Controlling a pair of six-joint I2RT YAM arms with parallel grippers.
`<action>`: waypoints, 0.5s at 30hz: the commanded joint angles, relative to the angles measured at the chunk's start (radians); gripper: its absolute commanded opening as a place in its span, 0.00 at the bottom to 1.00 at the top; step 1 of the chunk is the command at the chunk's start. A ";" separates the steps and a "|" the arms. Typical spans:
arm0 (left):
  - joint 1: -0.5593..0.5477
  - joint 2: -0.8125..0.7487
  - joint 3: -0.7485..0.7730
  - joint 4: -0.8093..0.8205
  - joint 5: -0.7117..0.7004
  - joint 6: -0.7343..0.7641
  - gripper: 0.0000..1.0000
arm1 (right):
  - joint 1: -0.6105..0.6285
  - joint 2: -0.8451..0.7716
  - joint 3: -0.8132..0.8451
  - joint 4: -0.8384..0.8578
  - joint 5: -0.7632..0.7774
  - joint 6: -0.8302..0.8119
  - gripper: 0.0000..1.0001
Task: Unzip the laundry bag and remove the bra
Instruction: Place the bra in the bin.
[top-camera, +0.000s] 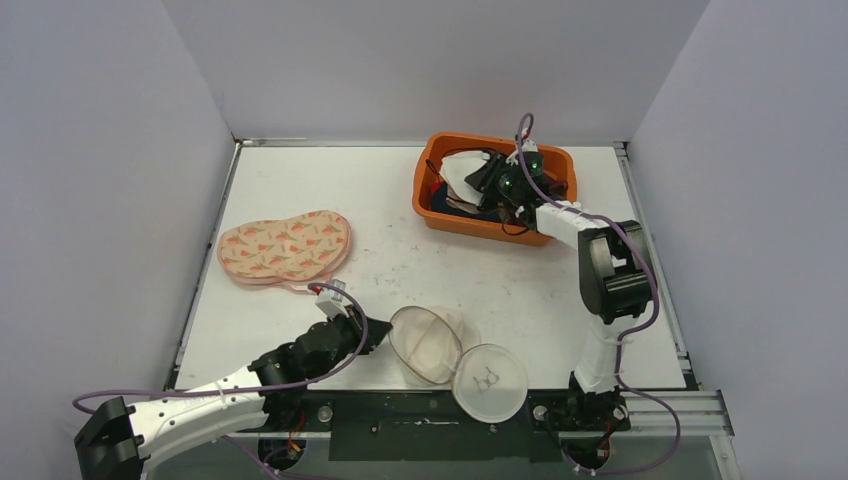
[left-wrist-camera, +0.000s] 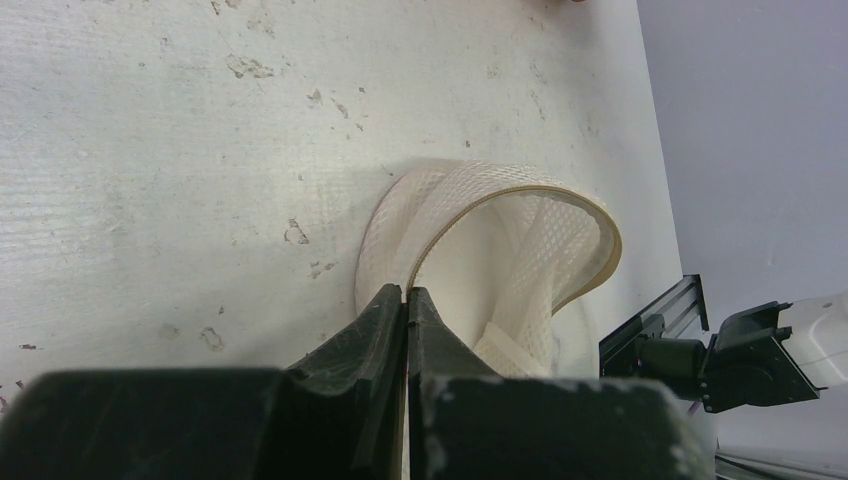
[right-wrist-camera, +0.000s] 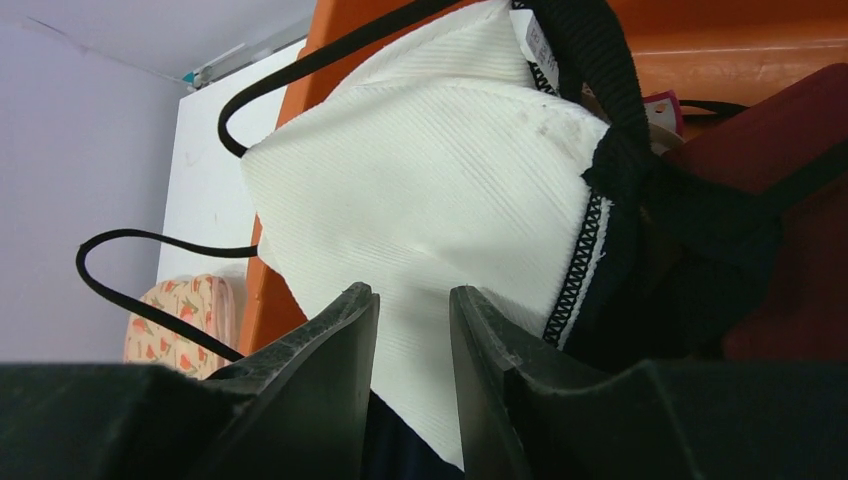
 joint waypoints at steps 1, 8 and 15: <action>0.005 -0.005 0.004 0.035 0.005 -0.009 0.00 | -0.011 0.019 0.040 0.034 0.005 0.006 0.34; 0.006 -0.007 0.032 -0.020 -0.004 -0.007 0.00 | -0.012 -0.012 0.061 -0.006 -0.001 -0.021 0.39; 0.006 -0.040 0.051 -0.058 -0.036 -0.005 0.00 | 0.012 -0.223 0.083 -0.059 -0.002 -0.035 0.60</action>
